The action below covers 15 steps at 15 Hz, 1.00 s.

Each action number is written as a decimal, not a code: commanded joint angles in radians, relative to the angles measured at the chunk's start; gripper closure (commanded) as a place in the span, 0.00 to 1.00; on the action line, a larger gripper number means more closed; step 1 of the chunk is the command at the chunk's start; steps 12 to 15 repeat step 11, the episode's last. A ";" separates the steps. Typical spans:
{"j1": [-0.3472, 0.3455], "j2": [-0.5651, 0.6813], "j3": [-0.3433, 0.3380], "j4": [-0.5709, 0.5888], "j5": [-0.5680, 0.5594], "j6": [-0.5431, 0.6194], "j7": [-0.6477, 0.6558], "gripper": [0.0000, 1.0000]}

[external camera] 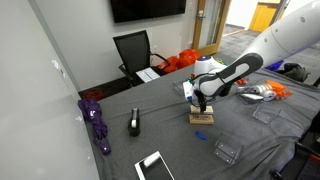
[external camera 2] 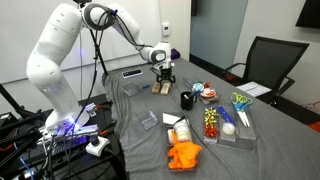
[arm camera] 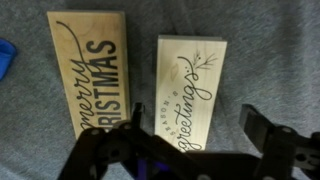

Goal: Remove the wooden block from the top

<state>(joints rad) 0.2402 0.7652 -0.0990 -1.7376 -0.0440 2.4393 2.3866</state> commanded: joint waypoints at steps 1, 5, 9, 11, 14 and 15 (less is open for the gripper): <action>-0.026 -0.050 0.023 -0.033 0.028 0.028 -0.055 0.00; -0.025 -0.105 0.020 -0.062 0.031 0.040 -0.078 0.00; -0.027 -0.137 0.017 -0.066 0.028 0.009 -0.086 0.00; -0.029 -0.148 0.016 -0.070 0.028 0.008 -0.085 0.00; -0.029 -0.148 0.016 -0.070 0.028 0.008 -0.085 0.00; -0.029 -0.148 0.016 -0.070 0.028 0.008 -0.085 0.00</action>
